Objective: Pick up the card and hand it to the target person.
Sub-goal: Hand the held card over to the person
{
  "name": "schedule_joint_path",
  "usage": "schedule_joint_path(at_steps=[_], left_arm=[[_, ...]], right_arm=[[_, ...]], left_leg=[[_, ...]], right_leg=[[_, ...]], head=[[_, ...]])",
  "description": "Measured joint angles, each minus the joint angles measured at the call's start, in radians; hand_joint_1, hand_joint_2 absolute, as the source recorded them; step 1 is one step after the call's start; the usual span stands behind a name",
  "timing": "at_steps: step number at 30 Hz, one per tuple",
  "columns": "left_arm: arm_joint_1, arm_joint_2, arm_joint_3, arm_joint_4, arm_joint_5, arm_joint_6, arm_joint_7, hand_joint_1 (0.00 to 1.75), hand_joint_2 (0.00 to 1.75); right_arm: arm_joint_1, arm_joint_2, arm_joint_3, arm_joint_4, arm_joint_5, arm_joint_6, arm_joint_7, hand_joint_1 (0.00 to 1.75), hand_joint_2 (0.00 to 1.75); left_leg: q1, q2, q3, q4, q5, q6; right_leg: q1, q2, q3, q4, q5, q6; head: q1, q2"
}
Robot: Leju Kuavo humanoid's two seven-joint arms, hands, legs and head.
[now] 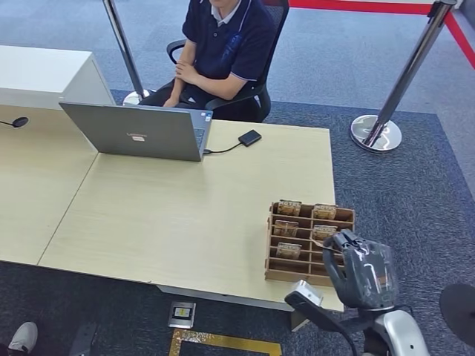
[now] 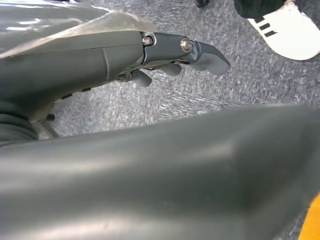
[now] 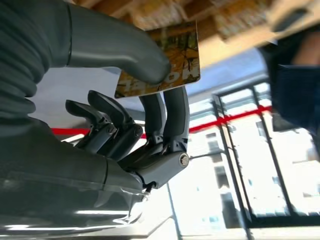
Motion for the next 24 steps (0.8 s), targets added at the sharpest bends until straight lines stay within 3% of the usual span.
schedule_joint_path(at_steps=[4, 9, 16, 24], left_arm=[[-0.005, -0.008, 0.011, 0.000, -0.007, 0.000, -0.003, 0.00, 0.00], [-0.009, -0.020, 0.016, 0.001, -0.015, 0.002, 0.005, 0.00, 0.00], [-0.016, -0.029, 0.020, 0.002, -0.041, 0.009, 0.011, 0.00, 0.00], [-0.017, -0.030, 0.018, 0.002, -0.092, -0.002, 0.018, 0.00, 0.00]], right_arm=[[-0.133, -0.009, 0.043, -0.030, -0.060, 0.026, -0.030, 1.75, 1.75], [-0.329, 0.052, 0.092, 0.067, -0.060, -0.007, -0.017, 1.75, 1.75], [-0.636, 0.199, 0.110, 0.425, -0.080, -0.087, 0.008, 1.75, 1.75], [-0.835, 0.309, 0.093, 0.824, -0.088, -0.182, 0.039, 1.75, 1.75]], left_leg=[[0.000, 0.002, 0.001, 0.000, 0.002, 0.001], [0.000, 0.003, 0.000, 0.000, 0.004, 0.001], [0.000, 0.005, 0.001, 0.000, 0.006, 0.001], [0.000, 0.004, 0.000, 0.001, 0.005, 0.001]], right_leg=[[0.000, 0.000, 0.000, 0.000, 0.002, 0.000], [0.000, 0.000, 0.001, 0.001, 0.004, 0.000], [0.000, 0.000, 0.000, 0.002, 0.005, -0.001], [0.001, 0.000, 0.000, 0.002, 0.005, -0.001]], head=[[0.000, 0.000], [0.000, 0.000], [0.000, 0.000], [0.000, 0.000]])
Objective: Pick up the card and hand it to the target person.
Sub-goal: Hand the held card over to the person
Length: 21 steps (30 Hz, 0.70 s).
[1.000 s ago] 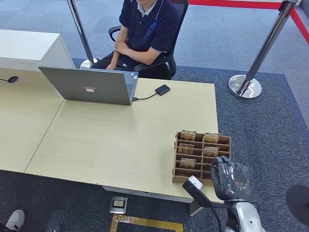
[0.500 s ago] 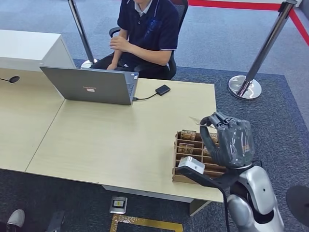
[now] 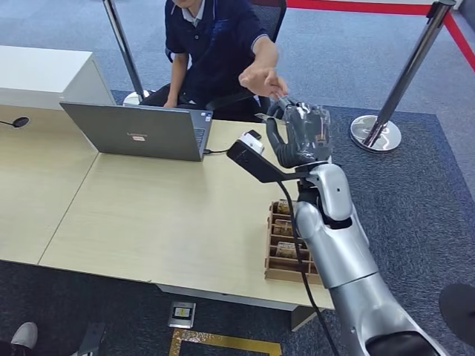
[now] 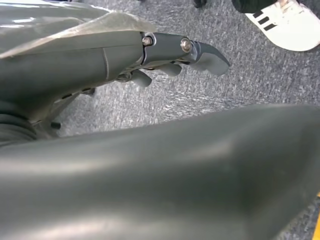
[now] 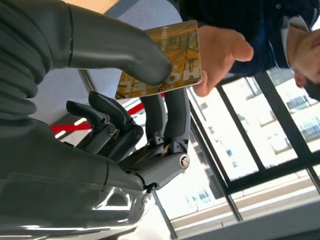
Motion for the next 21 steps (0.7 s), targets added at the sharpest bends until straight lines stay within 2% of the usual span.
schedule_joint_path(at_steps=[7, 19, 20, 21], left_arm=[[0.000, 0.002, -0.006, 0.000, -0.018, -0.005, 0.001, 0.00, 0.00], [0.000, 0.013, -0.006, 0.000, -0.021, -0.009, 0.004, 0.00, 0.00], [0.000, 0.014, -0.006, 0.000, -0.021, -0.009, 0.005, 0.00, 0.00], [0.000, 0.015, -0.006, 0.000, -0.021, -0.010, 0.006, 0.00, 0.00]], right_arm=[[-0.087, 0.052, -0.026, 0.209, 0.001, -0.004, 0.008, 1.75, 1.75], [-0.116, 0.098, -0.042, 0.309, 0.009, -0.009, -0.001, 1.75, 1.75], [-0.117, 0.100, -0.045, 0.312, 0.008, -0.010, -0.006, 1.50, 1.75], [-0.117, 0.103, -0.048, 0.314, 0.005, -0.012, -0.011, 1.06, 1.75]], left_leg=[[0.000, 0.000, 0.000, 0.000, 0.000, 0.000], [0.000, 0.000, 0.000, 0.000, 0.000, 0.000], [0.000, 0.000, 0.000, 0.000, 0.000, 0.000], [0.000, 0.000, 0.000, 0.000, 0.000, 0.000]], right_leg=[[0.000, 0.000, 0.000, -0.001, 0.000, 0.000], [0.000, 0.000, 0.000, -0.001, 0.000, 0.000], [0.000, 0.000, 0.000, -0.001, 0.000, 0.000], [0.000, 0.000, 0.000, -0.001, 0.000, 0.000]], head=[[0.000, 0.000], [0.000, 0.000], [0.000, 0.000], [0.000, 0.000]])
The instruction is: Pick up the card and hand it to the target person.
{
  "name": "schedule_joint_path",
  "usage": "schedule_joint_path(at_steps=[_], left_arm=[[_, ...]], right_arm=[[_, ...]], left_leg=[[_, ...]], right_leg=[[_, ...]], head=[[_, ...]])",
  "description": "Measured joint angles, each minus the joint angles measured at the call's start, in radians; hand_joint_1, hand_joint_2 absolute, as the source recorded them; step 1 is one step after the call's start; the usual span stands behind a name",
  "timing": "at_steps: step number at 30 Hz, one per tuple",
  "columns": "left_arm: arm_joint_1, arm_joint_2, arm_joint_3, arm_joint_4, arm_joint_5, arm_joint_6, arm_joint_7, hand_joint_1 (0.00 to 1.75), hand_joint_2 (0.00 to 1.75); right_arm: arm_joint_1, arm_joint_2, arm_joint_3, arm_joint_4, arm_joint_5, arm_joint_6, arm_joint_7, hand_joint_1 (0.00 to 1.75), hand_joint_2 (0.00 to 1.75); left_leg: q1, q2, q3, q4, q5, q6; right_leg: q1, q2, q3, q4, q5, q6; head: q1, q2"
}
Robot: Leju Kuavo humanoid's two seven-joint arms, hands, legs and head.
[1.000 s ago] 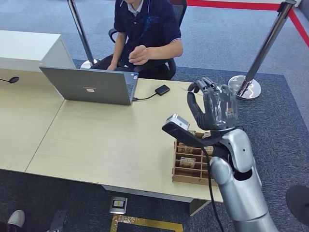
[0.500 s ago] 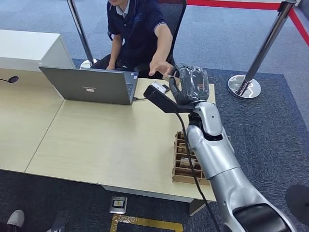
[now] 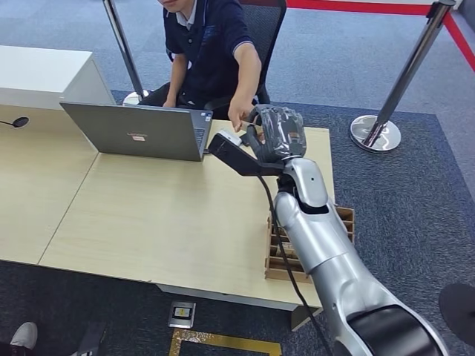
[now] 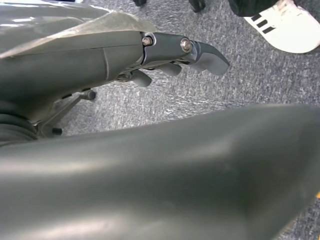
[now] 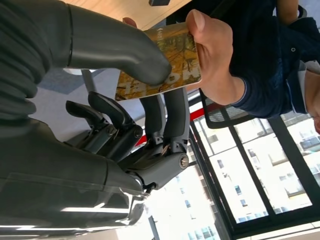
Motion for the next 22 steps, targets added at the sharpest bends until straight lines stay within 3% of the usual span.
schedule_joint_path(at_steps=[2, 3, 8, 13, 16, 22], left_arm=[[0.000, 0.001, 0.000, 0.000, 0.000, 0.000, 0.003, 0.00, 0.00], [0.000, 0.002, 0.000, 0.000, 0.000, -0.001, 0.005, 0.00, 0.00], [0.000, 0.002, 0.001, 0.001, 0.015, 0.004, 0.013, 0.00, 0.00], [0.002, 0.001, 0.005, 0.002, 0.028, 0.011, 0.017, 0.00, 0.00], [0.005, 0.000, 0.009, 0.004, 0.028, 0.011, 0.028, 0.00, 0.00], [0.008, -0.005, 0.019, 0.006, 0.028, 0.011, 0.044, 0.00, 0.00]], right_arm=[[0.001, 0.004, -0.007, 0.003, -0.018, -0.012, -0.017, 0.19, 1.75], [0.003, 0.006, -0.015, 0.002, -0.036, -0.023, -0.033, 0.00, 1.75], [0.057, 0.016, -0.088, -0.049, -0.210, -0.039, -0.184, 0.00, 1.75], [0.253, 0.016, -0.181, -0.256, -0.531, 0.065, -0.373, 0.00, 1.75], [0.444, -0.002, -0.209, -0.484, -0.632, 0.063, -0.400, 0.00, 1.75], [0.709, -0.056, -0.224, -0.850, -0.654, 0.009, -0.382, 0.00, 1.75]], left_leg=[[0.000, 0.000, 0.000, 0.000, 0.000, 0.000], [0.000, 0.000, 0.000, 0.000, 0.000, 0.000], [0.000, 0.000, 0.000, 0.000, 0.000, 0.000], [0.000, -0.001, -0.001, 0.000, -0.001, 0.001], [0.000, -0.002, -0.001, 0.000, -0.002, 0.001], [0.000, -0.004, 0.001, 0.000, -0.005, 0.003]], right_leg=[[0.000, 0.000, 0.000, 0.000, 0.000, 0.000], [0.000, 0.000, 0.000, 0.000, 0.000, 0.000], [0.000, 0.000, 0.000, -0.001, 0.000, 0.000], [0.000, 0.000, 0.000, -0.002, -0.001, 0.001], [0.001, 0.000, 0.000, -0.003, -0.001, 0.002], [0.001, 0.000, 0.003, -0.005, -0.004, 0.005]], head=[[0.000, 0.000], [0.000, 0.000], [0.000, 0.000], [0.000, 0.000], [0.000, 0.000], [0.000, 0.000]])
